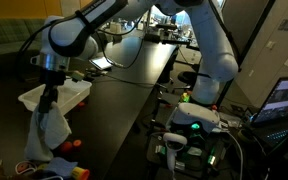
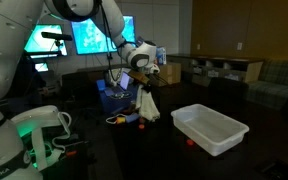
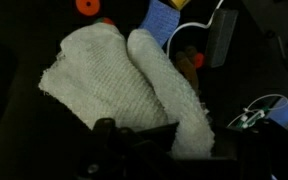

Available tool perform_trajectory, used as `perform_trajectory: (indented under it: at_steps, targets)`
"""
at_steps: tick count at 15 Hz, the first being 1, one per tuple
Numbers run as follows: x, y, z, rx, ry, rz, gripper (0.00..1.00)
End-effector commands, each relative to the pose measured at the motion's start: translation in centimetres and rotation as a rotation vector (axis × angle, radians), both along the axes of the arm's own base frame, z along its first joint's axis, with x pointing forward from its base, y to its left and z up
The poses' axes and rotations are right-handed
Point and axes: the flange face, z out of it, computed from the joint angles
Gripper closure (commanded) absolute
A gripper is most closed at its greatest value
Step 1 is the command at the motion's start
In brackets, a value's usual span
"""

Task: Pick up the white towel on the left, push the items in front of the white storage bin to the left, put the towel in the storage bin

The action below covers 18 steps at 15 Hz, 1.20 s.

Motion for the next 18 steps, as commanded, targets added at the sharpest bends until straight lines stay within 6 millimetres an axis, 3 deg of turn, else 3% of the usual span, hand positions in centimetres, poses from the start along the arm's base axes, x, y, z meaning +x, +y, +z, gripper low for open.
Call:
perform_trajectory:
  at_steps: [1,5,11,15,18]
  targets:
    - [-0.9,-6.9,3.3,0.028,-0.031,-0.138,0.97]
    - [-1.7,-14.9,4.9,0.022,-0.041,-0.345,0.97]
    - [-3.1,-25.1,2.6,-0.091,-0.084,-0.613,0.97]
    - [-3.6,-30.6,-2.3,-0.216,-0.086,-0.776,0.97]
    - [-3.5,-33.7,-8.7,-0.334,-0.109,-0.877,0.97]
